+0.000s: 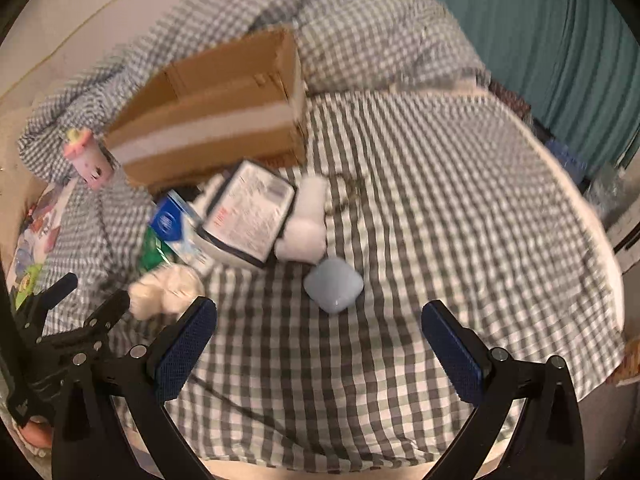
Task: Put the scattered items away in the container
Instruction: 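Grasp the light blue square case with the right tool while the left grasps the white lace cloth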
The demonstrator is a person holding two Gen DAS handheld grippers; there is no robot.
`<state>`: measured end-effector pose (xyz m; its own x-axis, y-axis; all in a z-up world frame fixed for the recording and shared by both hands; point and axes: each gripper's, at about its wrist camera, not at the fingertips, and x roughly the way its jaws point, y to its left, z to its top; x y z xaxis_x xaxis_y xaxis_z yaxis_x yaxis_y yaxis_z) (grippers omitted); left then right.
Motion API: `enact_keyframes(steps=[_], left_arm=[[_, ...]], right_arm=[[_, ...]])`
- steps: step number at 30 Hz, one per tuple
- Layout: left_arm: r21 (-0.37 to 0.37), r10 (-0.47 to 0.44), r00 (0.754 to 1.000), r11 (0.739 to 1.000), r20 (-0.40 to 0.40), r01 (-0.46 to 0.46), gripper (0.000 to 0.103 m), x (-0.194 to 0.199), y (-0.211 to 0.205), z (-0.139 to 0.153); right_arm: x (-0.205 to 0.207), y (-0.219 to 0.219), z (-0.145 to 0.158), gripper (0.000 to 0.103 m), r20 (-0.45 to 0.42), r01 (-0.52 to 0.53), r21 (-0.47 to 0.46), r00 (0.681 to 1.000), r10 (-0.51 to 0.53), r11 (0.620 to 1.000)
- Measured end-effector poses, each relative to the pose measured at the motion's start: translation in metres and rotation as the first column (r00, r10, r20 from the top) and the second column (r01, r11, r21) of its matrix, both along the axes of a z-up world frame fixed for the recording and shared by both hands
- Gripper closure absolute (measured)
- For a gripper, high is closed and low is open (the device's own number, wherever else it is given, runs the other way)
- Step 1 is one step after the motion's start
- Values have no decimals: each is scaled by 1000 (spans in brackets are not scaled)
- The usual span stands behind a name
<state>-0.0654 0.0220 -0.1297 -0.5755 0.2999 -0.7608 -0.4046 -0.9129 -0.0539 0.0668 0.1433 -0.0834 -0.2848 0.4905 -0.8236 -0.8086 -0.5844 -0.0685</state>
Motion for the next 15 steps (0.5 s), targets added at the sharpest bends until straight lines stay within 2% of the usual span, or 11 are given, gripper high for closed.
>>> enact_keyframes(steps=[6, 9, 15], left_arm=[[-23, -94, 995, 995, 22, 94, 0, -1, 21, -33], [-65, -102, 994, 992, 37, 104, 0, -7, 33, -48], [-96, -103, 992, 989, 71, 109, 0, -20, 45, -71]], right_arm=[[-7, 22, -40, 0, 64, 16, -65, 998, -12, 998], [-12, 35, -55, 0, 77, 21, -95, 997, -13, 995], [-24, 54, -79, 0, 100, 21, -138, 995, -7, 990]])
